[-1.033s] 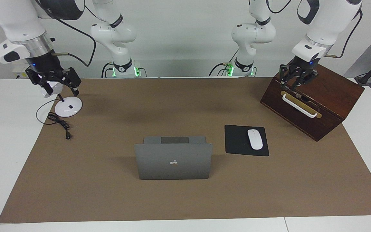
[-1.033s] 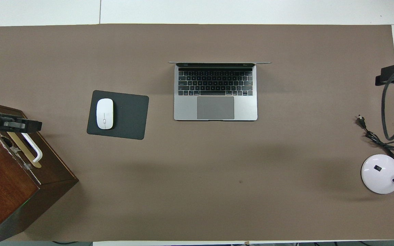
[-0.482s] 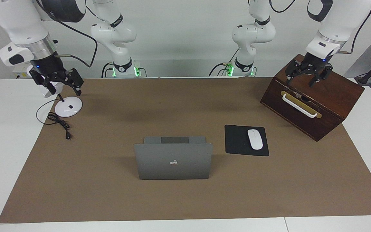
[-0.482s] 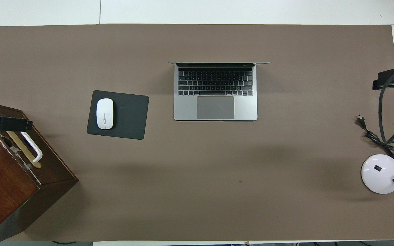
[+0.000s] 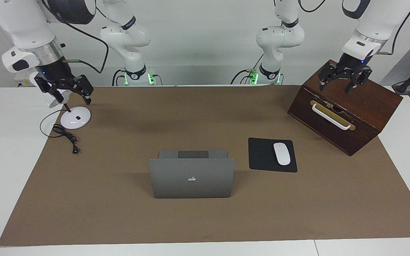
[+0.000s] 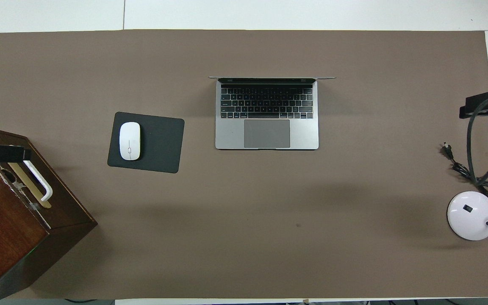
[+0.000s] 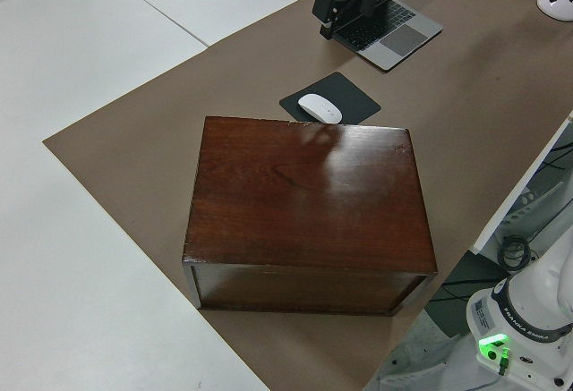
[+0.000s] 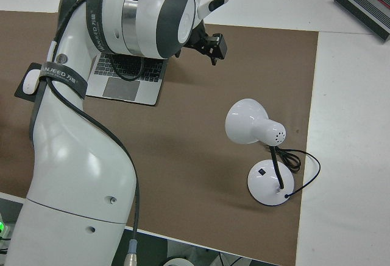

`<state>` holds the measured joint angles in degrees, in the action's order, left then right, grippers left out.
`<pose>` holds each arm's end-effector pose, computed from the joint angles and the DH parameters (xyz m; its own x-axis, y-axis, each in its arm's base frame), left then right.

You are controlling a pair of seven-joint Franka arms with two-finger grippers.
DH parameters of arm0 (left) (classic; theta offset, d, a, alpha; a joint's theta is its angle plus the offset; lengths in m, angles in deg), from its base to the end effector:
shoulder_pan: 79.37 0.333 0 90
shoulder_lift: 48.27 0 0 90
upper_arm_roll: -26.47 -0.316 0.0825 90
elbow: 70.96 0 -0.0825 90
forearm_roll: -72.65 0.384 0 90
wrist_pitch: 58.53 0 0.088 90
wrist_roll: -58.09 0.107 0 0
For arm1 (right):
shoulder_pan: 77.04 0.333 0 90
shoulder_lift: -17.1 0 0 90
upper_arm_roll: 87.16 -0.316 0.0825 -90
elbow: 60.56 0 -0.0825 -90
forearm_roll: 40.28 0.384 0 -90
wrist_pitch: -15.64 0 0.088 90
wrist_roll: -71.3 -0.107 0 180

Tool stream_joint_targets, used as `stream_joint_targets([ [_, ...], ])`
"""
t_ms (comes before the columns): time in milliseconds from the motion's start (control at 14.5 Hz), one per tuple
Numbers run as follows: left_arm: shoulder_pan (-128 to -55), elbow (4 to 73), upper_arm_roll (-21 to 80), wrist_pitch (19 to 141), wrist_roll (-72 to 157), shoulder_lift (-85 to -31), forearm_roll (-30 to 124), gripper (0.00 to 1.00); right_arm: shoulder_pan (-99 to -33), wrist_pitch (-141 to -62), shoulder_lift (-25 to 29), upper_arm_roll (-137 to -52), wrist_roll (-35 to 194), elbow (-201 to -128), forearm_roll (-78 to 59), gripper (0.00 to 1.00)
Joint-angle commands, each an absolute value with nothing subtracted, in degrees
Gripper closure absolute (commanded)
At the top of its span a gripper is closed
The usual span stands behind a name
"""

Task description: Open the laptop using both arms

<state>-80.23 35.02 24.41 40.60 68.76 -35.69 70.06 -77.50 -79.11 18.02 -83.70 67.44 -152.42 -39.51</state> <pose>0.4981 0.0081 0.6213 0.9817 -0.1574 0.1076 -0.1618 -0.9862 0.0336 0.5564 -0.0371 0.6256 0.9885 -0.1364 0.0653 -0.1354 -0.9906 -0.0188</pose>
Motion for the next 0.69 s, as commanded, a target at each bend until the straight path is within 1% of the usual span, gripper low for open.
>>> stream_joint_targets([
  [0,-81.82,32.14,24.01,37.64,68.55,-36.22,72.82,0.00,-78.36,-80.08,19.56,-84.26,68.31,-154.43,-38.61,0.00],
  [207,-84.99,23.72,21.03,32.45,64.68,-40.70,73.35,0.00,-78.36,-80.16,19.56,-84.26,68.22,-154.52,-38.61,0.00],
  [344,-86.48,22.82,20.15,31.65,64.33,-41.59,73.35,0.00,-78.36,-80.08,19.56,-84.26,68.22,-154.52,-38.61,0.00],
  [482,-90.17,23.08,16.11,31.65,62.66,-42.38,73.44,0.00,-78.36,-80.16,19.56,-84.26,68.22,-154.52,-38.61,0.00],
  [620,-90.01,23.43,16.36,31.82,62.66,-42.38,73.44,0.00,-78.36,-80.08,19.56,-84.26,68.22,-154.61,-38.61,0.00],
])
